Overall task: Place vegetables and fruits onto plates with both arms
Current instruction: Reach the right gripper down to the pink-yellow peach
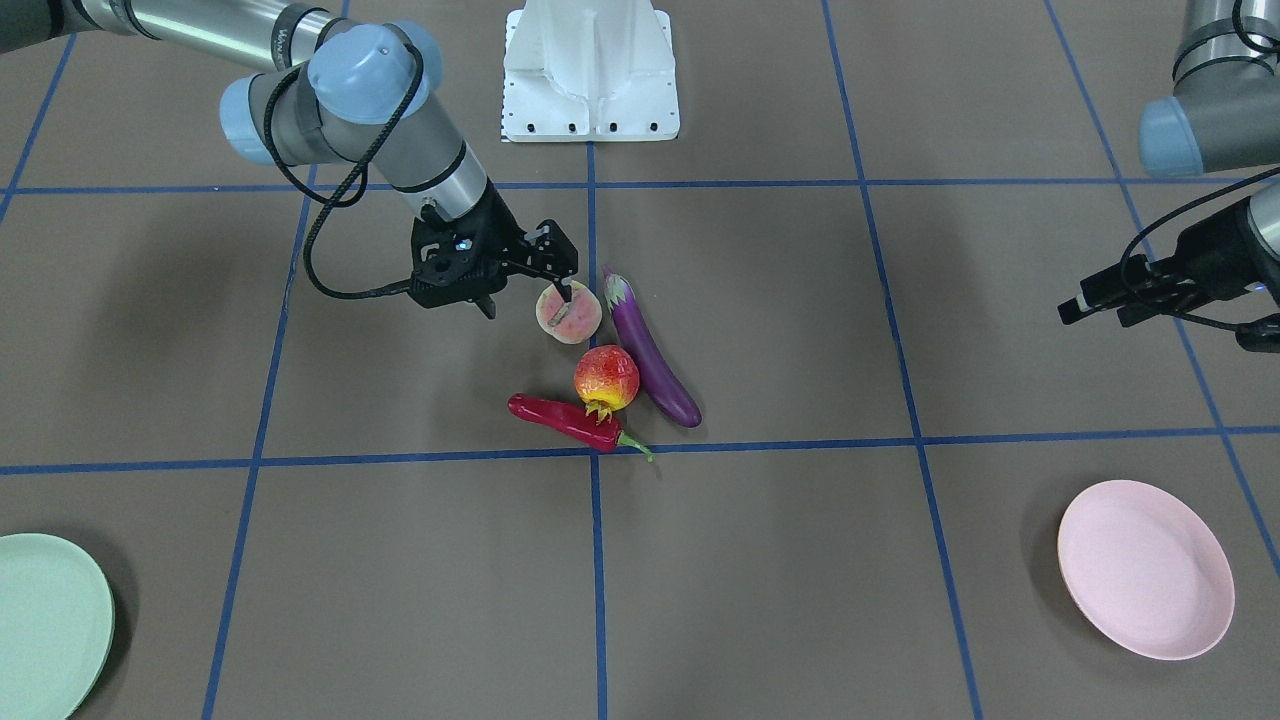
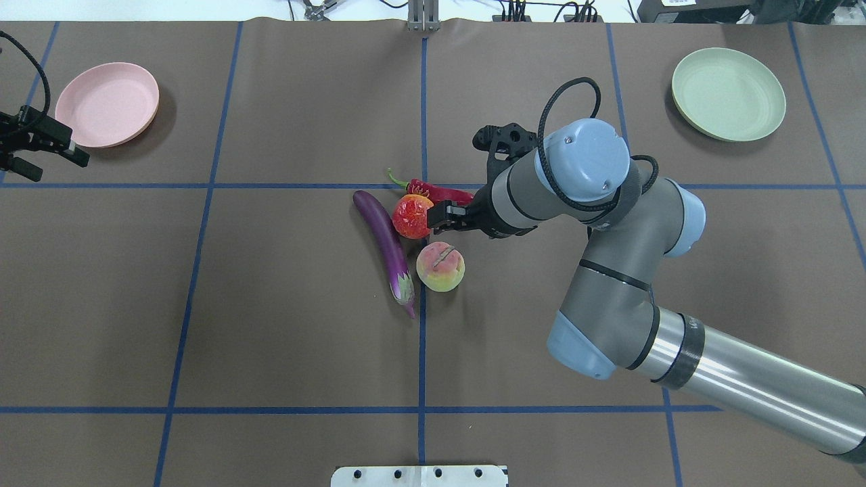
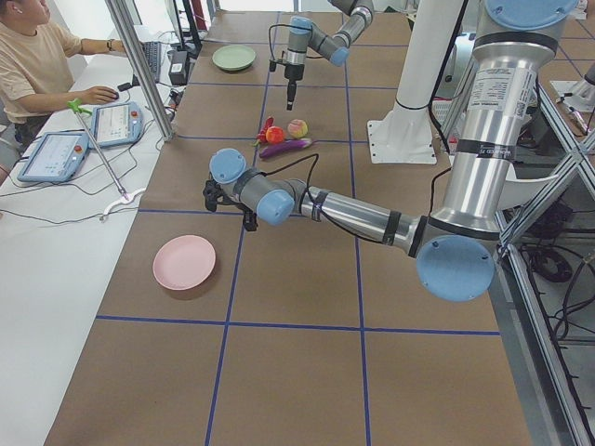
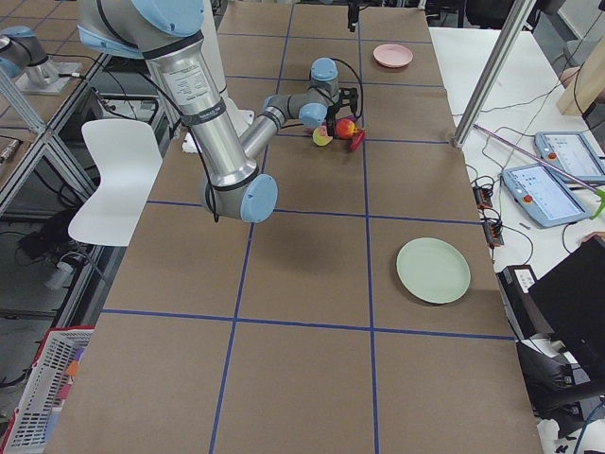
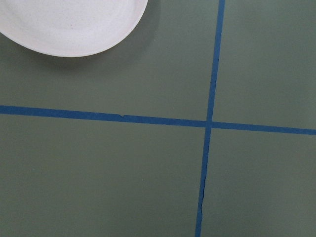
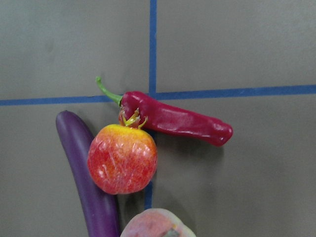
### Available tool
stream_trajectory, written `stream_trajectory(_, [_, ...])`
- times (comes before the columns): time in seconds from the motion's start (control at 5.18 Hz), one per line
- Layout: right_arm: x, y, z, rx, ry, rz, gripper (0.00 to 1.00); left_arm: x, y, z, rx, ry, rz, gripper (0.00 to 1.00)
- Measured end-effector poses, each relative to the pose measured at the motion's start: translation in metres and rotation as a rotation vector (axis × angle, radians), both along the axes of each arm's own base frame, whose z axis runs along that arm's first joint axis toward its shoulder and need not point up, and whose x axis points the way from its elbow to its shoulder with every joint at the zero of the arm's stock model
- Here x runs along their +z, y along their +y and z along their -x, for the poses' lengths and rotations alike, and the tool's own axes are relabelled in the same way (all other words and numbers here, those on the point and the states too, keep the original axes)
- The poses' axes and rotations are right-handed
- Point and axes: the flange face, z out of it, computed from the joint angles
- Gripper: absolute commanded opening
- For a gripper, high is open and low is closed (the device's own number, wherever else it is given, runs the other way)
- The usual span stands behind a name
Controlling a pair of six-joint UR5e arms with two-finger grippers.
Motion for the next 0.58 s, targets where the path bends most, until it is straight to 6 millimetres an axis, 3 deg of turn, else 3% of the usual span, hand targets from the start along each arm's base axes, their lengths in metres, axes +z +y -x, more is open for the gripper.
stream_trajectory(0.58, [0.005,0.015,0.028,-0.063,0.073,-0.239,0.99,-0.002,0.001,0.000,0.003,0.006,0.001,1.00])
